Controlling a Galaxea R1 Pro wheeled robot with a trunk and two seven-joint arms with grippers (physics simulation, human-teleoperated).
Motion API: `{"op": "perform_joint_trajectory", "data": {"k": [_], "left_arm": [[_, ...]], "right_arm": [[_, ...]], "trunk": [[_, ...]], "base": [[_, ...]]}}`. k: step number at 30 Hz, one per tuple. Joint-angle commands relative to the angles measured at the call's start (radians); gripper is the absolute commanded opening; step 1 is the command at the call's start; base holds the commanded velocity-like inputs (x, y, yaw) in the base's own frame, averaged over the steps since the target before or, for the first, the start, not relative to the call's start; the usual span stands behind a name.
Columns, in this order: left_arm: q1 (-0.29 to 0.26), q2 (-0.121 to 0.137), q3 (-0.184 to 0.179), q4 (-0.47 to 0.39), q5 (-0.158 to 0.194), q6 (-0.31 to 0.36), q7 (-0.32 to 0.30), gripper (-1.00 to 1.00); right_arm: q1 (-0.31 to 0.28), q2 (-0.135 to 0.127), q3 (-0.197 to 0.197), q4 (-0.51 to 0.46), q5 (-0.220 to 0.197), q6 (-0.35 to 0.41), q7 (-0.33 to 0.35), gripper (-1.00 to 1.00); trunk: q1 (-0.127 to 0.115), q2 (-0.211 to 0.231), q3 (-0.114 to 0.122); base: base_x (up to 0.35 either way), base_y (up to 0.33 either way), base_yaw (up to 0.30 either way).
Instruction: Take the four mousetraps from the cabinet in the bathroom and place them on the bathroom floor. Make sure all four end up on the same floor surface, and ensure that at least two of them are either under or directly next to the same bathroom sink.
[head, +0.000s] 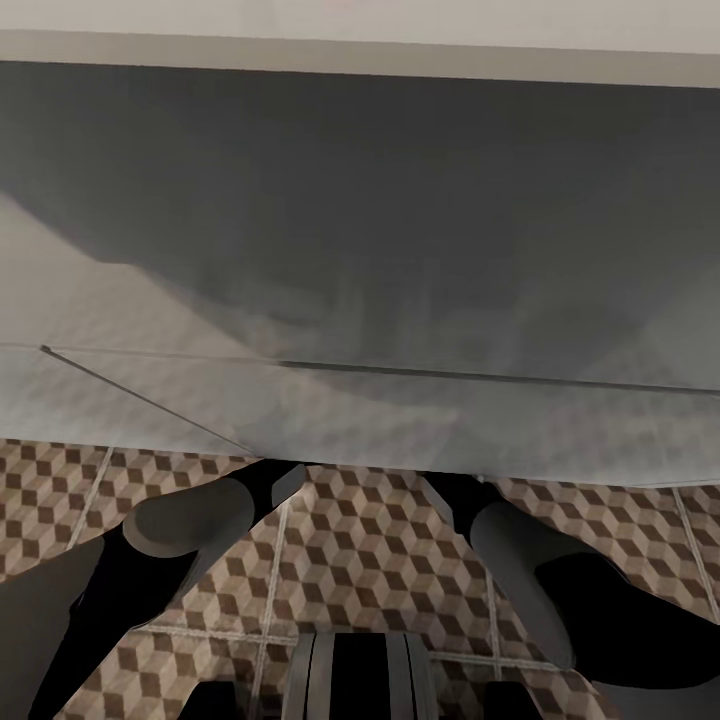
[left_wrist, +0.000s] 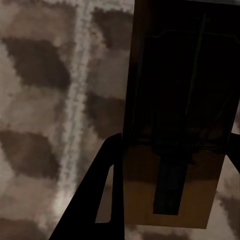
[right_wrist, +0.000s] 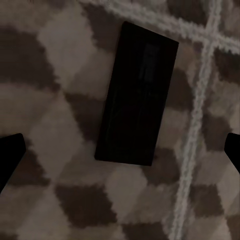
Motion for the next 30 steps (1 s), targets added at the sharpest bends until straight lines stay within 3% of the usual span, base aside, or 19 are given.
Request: {"op": "perform_joint_trajectory", "data": {"k": [1,12,20,21,30], "left_arm": [[-0.07,0.001,-0.004,-0.003,0.001,-0.001,0.009,-1.0],[-0.068,0.001,0.044,-0.008,0.001,-0.015,0.003,-1.0],[-0.066,0.004,0.049,-0.035,0.001,-0.097,0.002,-1.0],[-0.01,0.01,0.052,-0.041,0.008,-0.103,-0.003,-1.0],[0.019,0.005,0.06,-0.065,0.013,-0.129,-0.005,-1.0]], "right_arm": [[-0.077,0.0,0.012,-0.003,0.004,0.01,-0.004,1.0],[-0.077,0.0,0.014,-0.005,0.004,0.01,-0.003,1.0],[-0.077,0.001,0.015,-0.005,0.004,0.01,-0.002,1.0],[-0.005,0.003,0.015,-0.005,0.004,0.004,-0.002,1.0],[0.002,-0.001,0.023,-0.03,0.0,-0.019,-0.002,1.0]], "trunk": [[0.0,0.0,0.0],[0.0,0.0,0.0],[0.0,0.0,0.0],[0.0,0.0,-0.001],[0.0,0.0,-0.001]], "base": [[0.0,0.0,0.0],[0.0,0.0,0.0],[0.0,0.0,0.0],[0.0,0.0,0.0],[0.0,0.0,0.0]]}}
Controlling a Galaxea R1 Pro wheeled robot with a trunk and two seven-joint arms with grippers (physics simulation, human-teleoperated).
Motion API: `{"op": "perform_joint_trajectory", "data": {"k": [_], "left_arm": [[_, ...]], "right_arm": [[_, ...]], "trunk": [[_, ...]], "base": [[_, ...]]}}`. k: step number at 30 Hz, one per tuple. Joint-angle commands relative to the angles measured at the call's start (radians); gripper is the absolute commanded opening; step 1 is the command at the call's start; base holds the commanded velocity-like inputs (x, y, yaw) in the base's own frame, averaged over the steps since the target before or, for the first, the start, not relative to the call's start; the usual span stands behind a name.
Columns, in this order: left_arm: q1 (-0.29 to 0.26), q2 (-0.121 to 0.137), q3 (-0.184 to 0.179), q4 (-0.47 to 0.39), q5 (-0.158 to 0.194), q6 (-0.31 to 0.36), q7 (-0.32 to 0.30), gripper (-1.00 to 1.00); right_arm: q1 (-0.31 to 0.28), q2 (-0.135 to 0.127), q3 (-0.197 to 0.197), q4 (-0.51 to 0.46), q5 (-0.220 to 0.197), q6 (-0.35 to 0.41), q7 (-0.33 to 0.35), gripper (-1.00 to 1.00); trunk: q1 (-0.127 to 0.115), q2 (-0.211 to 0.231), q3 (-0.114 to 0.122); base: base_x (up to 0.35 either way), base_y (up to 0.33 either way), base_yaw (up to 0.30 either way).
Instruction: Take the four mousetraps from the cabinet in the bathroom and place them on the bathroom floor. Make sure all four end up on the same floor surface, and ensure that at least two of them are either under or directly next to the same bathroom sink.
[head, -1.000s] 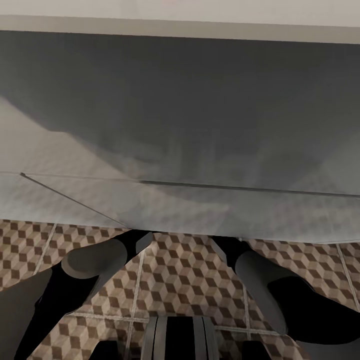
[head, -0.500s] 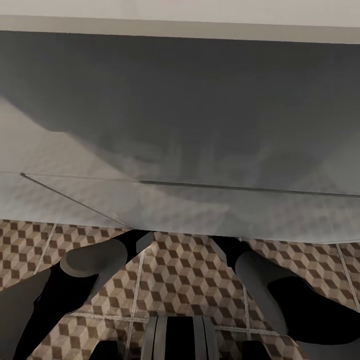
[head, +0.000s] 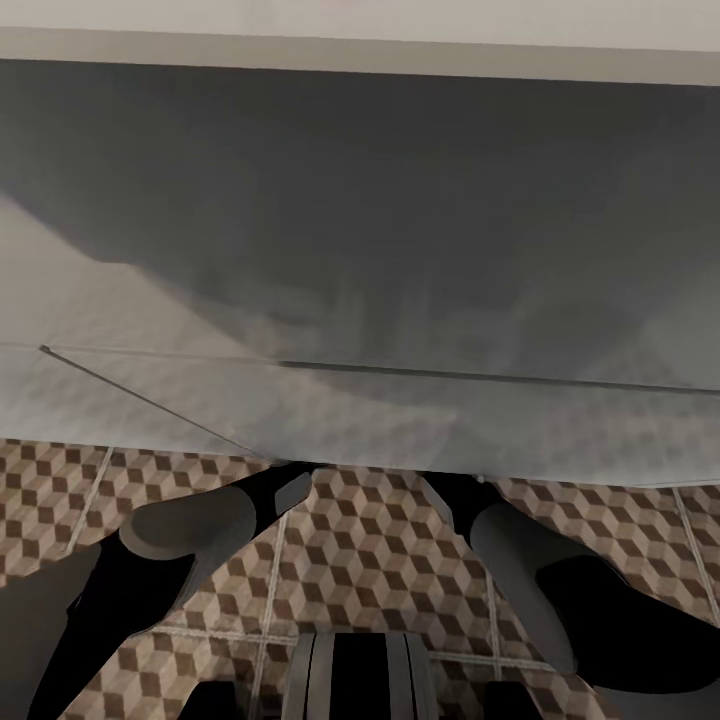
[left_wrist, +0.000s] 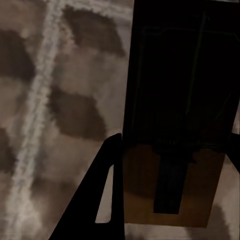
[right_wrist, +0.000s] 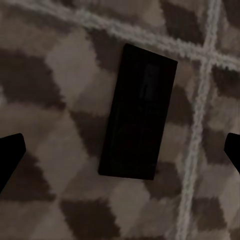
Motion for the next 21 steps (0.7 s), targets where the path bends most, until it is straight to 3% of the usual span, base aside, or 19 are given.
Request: {"op": "perform_joint_trajectory", "data": {"k": [1,21], "left_arm": [[0.005,0.0,-0.008,-0.004,0.004,-0.007,0.01,-1.0],[0.022,-0.001,-0.008,-0.011,0.004,-0.009,0.01,-1.0]], "right_arm": [[-0.006,-0.001,0.01,-0.007,0.001,0.012,-0.006,1.0],[0.017,-0.001,0.01,-0.061,-0.001,0.017,-0.005,1.0]], "trunk": [[0.0,0.0,0.0],[0.0,0.0,0.0]], "base": [[0.0,0.0,0.0],[0.0,0.0,0.0]]}}
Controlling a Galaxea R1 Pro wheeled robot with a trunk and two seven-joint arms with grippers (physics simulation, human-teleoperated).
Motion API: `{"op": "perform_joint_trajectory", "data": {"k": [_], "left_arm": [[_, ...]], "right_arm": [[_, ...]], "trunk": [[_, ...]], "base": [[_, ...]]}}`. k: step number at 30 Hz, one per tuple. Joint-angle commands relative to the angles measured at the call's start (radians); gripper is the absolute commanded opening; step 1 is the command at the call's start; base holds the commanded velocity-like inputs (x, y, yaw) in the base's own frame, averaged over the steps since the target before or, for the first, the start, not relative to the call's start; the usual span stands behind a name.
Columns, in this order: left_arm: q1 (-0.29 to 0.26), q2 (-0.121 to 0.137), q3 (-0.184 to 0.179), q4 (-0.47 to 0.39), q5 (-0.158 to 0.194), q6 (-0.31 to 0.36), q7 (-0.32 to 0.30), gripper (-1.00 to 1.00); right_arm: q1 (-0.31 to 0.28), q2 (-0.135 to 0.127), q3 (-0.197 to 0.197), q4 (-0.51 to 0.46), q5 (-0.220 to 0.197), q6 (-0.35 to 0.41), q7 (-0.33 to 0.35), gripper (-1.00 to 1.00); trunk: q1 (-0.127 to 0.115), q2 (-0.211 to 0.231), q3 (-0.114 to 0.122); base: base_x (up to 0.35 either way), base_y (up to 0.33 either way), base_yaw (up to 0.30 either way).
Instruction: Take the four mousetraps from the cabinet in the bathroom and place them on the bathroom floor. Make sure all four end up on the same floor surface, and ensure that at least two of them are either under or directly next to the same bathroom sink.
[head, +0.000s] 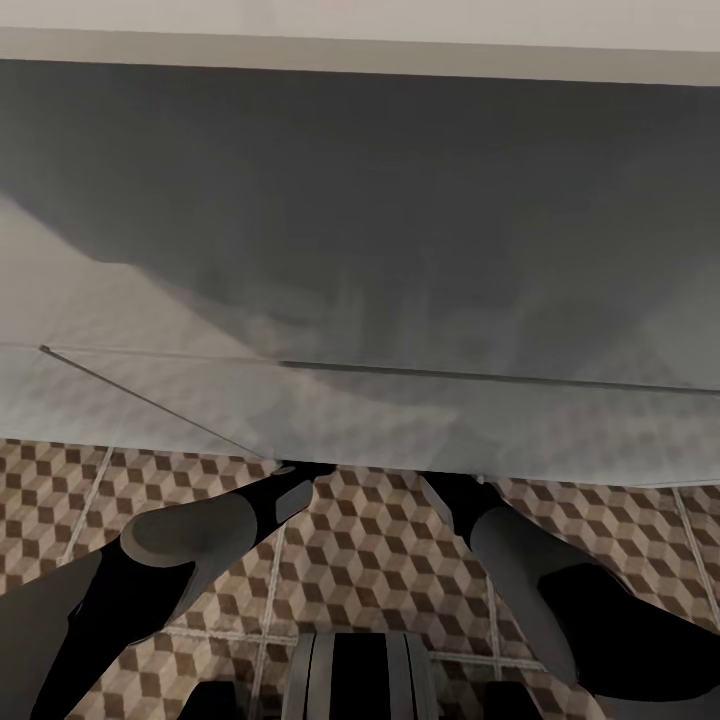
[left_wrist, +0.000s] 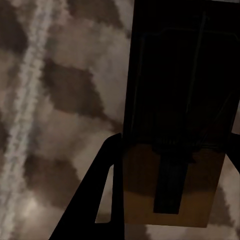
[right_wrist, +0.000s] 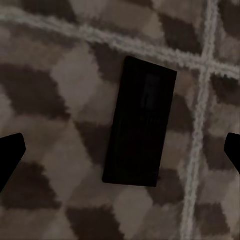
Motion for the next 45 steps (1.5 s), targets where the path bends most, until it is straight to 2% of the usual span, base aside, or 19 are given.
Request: {"op": "perform_joint_trajectory", "data": {"k": [1,11,12,21,28,35,45], "left_arm": [[-0.001,0.0,-0.008,-0.004,0.004,-0.005,0.01,-1.0],[-0.005,-0.001,-0.008,-0.001,0.005,-0.006,0.011,-1.0],[-0.009,-0.002,-0.007,-0.001,0.005,-0.007,0.011,-1.0],[-0.044,-0.003,-0.006,0.004,0.005,-0.007,0.012,-1.0],[-0.047,0.0,-0.005,0.003,0.005,-0.013,0.012,-1.0],[-0.047,0.0,-0.005,-0.002,0.005,-0.047,0.012,-1.0],[-0.047,0.001,-0.005,-0.002,0.005,-0.051,0.012,-1.0]], "right_arm": [[-0.006,0.0,0.011,-0.002,0.002,0.01,-0.006,1.0],[-0.011,0.001,0.011,-0.001,0.001,0.01,-0.005,1.0],[-0.049,0.001,0.011,-0.002,0.001,0.01,-0.005,1.0],[-0.048,0.002,0.011,-0.002,0.001,0.008,-0.005,1.0],[-0.048,0.002,0.011,-0.002,0.001,0.008,-0.005,1.0],[-0.048,0.001,0.011,-0.003,0.001,0.008,-0.005,1.0],[-0.048,0.001,0.011,-0.003,0.002,0.008,-0.005,1.0]], "trunk": [[0.0,0.0,0.0],[0.0,0.0,-0.008],[0.0,0.0,-0.009],[0.0,0.0,-0.011],[0.0,0.0,-0.016],[0.0,0.0,-0.019],[0.0,0.0,-0.03]], "base": [[0.0,0.0,0.0],[0.0,0.0,0.0],[0.0,0.0,0.0],[0.0,0.0,0.0],[0.0,0.0,0.0],[0.0,0.0,0.0],[0.0,0.0,0.0]]}}
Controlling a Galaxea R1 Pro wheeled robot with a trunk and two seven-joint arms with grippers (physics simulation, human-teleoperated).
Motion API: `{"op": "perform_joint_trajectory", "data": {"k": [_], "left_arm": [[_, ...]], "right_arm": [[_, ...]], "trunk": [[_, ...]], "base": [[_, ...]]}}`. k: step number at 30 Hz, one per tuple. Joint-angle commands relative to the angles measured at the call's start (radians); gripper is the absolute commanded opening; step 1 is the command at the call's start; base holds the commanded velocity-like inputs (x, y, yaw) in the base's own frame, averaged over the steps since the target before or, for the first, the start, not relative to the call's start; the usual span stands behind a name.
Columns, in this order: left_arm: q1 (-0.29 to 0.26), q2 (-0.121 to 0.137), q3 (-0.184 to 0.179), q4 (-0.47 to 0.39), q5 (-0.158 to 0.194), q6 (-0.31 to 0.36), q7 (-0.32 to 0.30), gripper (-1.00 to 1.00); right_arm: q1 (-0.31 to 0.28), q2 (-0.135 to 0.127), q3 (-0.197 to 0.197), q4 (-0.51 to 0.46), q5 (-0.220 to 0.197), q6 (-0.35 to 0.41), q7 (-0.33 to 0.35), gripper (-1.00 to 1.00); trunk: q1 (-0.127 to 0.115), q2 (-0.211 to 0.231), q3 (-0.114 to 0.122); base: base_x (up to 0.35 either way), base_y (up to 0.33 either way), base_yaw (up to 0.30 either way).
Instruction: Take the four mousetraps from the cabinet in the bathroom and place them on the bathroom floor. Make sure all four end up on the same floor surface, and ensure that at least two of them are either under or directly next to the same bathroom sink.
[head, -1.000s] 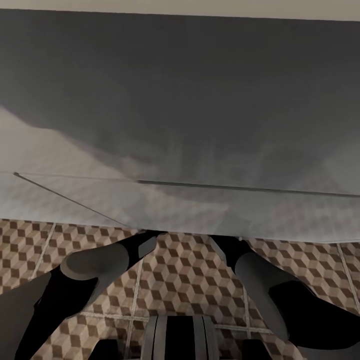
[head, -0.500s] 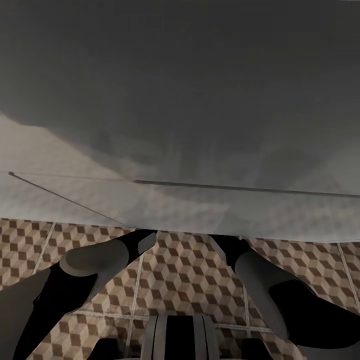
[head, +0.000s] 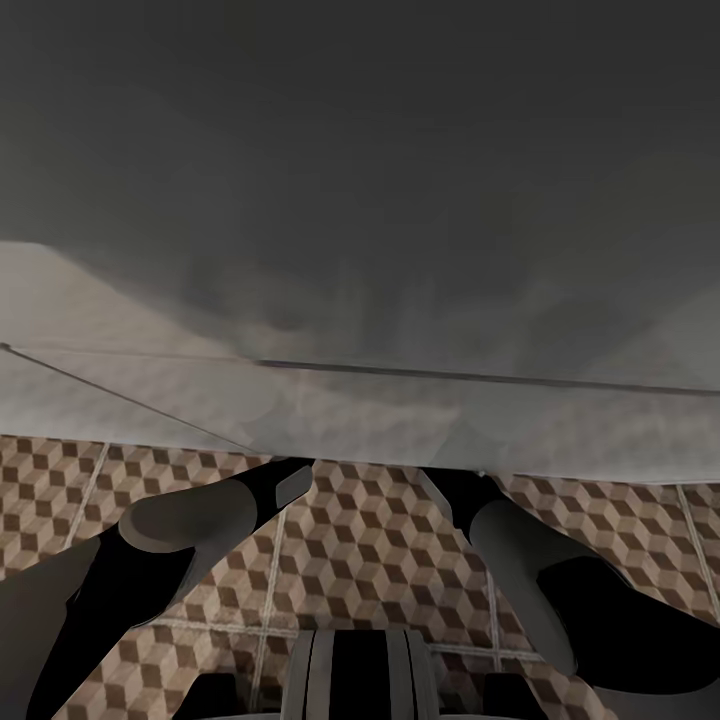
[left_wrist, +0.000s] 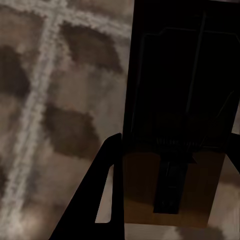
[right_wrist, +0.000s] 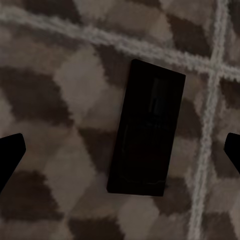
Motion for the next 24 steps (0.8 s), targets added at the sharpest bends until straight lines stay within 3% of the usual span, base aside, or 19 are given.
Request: {"op": "perform_joint_trajectory", "data": {"k": [1,24], "left_arm": [[-0.001,0.0,-0.008,-0.003,0.003,-0.005,0.011,-1.0],[0.0,0.001,-0.008,-0.003,0.003,-0.004,0.011,-1.0]], "right_arm": [[-0.025,-0.001,0.008,-0.001,-0.002,0.01,-0.006,1.0],[-0.025,-0.001,0.008,-0.001,-0.001,0.01,-0.006,1.0]], "trunk": [[0.0,0.0,-0.002],[0.0,0.0,-0.031]], "base": [[0.0,0.0,0.0],[0.0,0.0,0.0]]}}
